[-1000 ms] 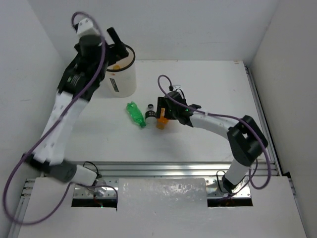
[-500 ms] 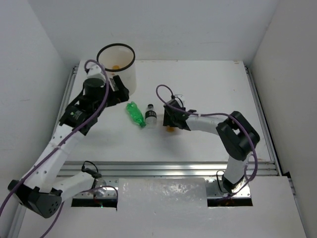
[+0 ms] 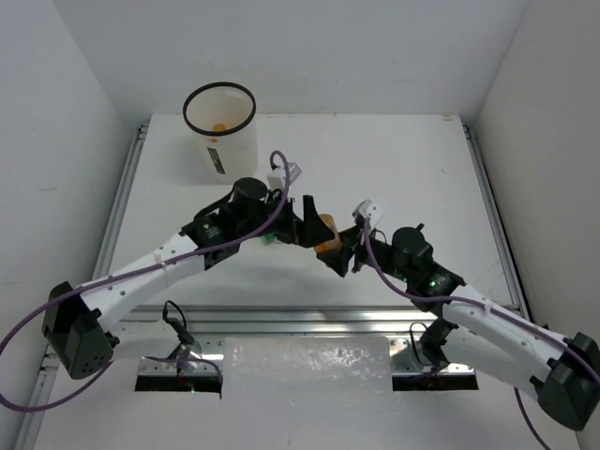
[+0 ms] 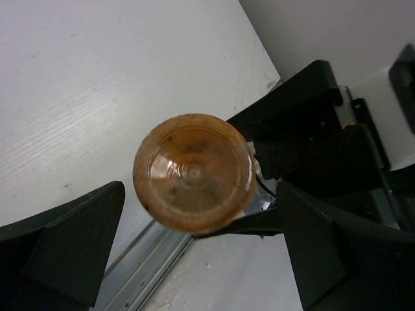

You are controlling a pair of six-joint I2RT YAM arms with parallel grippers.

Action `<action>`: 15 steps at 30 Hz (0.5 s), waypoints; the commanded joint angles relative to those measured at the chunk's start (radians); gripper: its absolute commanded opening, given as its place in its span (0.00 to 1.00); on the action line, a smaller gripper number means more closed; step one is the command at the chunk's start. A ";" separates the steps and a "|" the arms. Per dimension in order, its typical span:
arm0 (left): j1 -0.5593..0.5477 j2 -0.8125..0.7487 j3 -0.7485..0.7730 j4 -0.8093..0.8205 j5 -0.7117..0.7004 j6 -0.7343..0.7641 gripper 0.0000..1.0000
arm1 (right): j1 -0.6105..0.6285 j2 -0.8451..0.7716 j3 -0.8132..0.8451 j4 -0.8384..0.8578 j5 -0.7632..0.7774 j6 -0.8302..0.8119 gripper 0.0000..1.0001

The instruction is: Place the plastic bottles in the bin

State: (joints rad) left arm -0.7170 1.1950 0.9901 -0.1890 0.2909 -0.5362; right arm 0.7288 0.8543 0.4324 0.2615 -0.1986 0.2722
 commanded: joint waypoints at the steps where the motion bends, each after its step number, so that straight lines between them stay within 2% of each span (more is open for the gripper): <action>1: -0.039 0.027 0.044 0.105 -0.004 -0.019 1.00 | 0.006 -0.056 0.035 0.009 -0.088 -0.045 0.19; 5: -0.070 0.058 0.067 0.099 -0.009 -0.013 0.96 | 0.006 -0.101 0.060 -0.010 -0.088 -0.044 0.19; 7: -0.070 0.078 0.084 0.094 -0.003 -0.010 0.63 | 0.006 -0.109 0.075 -0.016 -0.104 -0.039 0.22; 8: -0.071 0.083 0.094 0.088 -0.018 -0.010 0.28 | 0.006 -0.118 0.077 -0.012 -0.126 -0.033 0.32; 9: -0.070 0.090 0.100 0.088 -0.024 -0.002 0.14 | 0.006 -0.124 0.072 -0.007 -0.136 -0.030 0.49; 10: -0.070 0.092 0.131 0.077 -0.033 0.004 0.04 | 0.006 -0.133 0.065 -0.001 -0.137 -0.025 0.86; 11: -0.070 0.092 0.152 0.059 -0.109 0.004 0.01 | 0.006 -0.156 0.055 0.004 -0.121 -0.021 0.99; 13: -0.067 0.089 0.256 -0.065 -0.253 0.010 0.00 | 0.006 -0.182 0.039 -0.030 0.037 0.007 0.99; 14: -0.049 0.095 0.309 -0.125 -0.459 0.008 0.00 | 0.006 -0.195 0.039 -0.101 0.129 0.019 0.99; 15: -0.026 0.110 0.359 -0.239 -0.554 0.004 0.00 | 0.004 -0.207 0.049 -0.146 0.321 0.056 0.99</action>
State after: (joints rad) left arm -0.7860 1.3075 1.1942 -0.2893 0.1032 -0.5438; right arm 0.7300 0.6842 0.4477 0.1764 -0.1654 0.2695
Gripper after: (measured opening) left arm 0.604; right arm 0.985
